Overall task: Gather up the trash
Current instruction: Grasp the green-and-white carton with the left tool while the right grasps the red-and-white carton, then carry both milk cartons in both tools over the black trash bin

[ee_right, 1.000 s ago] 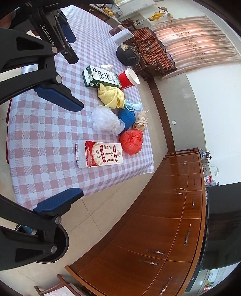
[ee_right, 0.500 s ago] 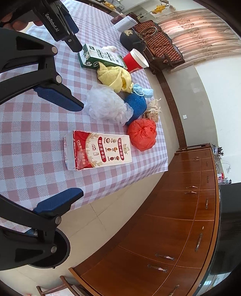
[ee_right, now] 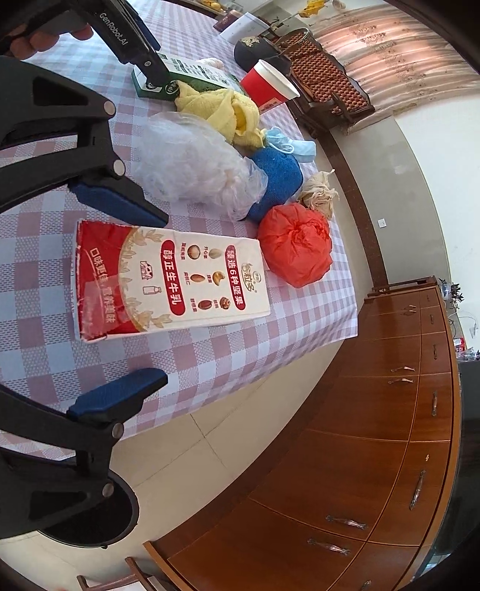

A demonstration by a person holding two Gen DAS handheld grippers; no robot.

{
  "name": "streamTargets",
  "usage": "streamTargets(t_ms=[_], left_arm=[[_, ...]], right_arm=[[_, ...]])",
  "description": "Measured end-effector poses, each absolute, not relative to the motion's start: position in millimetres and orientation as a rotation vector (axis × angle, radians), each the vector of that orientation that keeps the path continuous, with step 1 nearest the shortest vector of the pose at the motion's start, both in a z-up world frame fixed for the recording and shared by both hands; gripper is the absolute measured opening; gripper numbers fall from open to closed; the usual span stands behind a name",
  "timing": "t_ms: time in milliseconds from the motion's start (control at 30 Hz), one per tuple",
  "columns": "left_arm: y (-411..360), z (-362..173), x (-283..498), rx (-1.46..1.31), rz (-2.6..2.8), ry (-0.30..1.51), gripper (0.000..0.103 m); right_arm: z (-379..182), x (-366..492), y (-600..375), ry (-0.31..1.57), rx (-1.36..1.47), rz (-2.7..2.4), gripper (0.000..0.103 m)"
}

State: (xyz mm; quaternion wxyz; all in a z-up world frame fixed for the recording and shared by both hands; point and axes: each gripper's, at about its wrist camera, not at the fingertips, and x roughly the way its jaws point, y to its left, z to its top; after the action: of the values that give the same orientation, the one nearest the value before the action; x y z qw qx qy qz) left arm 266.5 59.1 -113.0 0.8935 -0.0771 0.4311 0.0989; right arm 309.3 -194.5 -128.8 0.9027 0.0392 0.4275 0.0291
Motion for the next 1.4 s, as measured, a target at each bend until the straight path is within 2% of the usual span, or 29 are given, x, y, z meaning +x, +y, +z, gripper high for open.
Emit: streamTargets(t_ms=[100, 233, 300, 367, 967, 1400], left_arm=[[63.9, -116.0, 272.6, -0.179, 0.208, 0.898, 0.083], [69.0, -119.2, 277.1, -0.203, 0.213, 0.899, 0.083], [71.6, -121.1, 277.7, -0.215, 0.214, 0.898, 0.077], [73.5, -123.6, 277.6, -0.229, 0.202, 0.905, 0.057], [64.3, -87.7, 201.7, -0.255, 0.125, 0.818, 0.055], [-1.3, -72.9, 164.9, -0.182, -0.020, 0.803, 0.055]], right_arm=[[-128.1, 314.7, -191.0, 0.874, 0.064, 0.061, 0.059], [-128.8, 323.5, -187.7, 0.871, 0.067, 0.069, 0.055], [-129.0, 324.7, -185.5, 0.866, 0.061, 0.070, 0.053], [-128.5, 325.3, -183.7, 0.859, 0.060, 0.077, 0.053], [-92.5, 266.7, -195.9, 0.795, 0.114, 0.127, 0.053], [-72.6, 205.0, -230.6, 0.777, 0.148, 0.100, 0.053]])
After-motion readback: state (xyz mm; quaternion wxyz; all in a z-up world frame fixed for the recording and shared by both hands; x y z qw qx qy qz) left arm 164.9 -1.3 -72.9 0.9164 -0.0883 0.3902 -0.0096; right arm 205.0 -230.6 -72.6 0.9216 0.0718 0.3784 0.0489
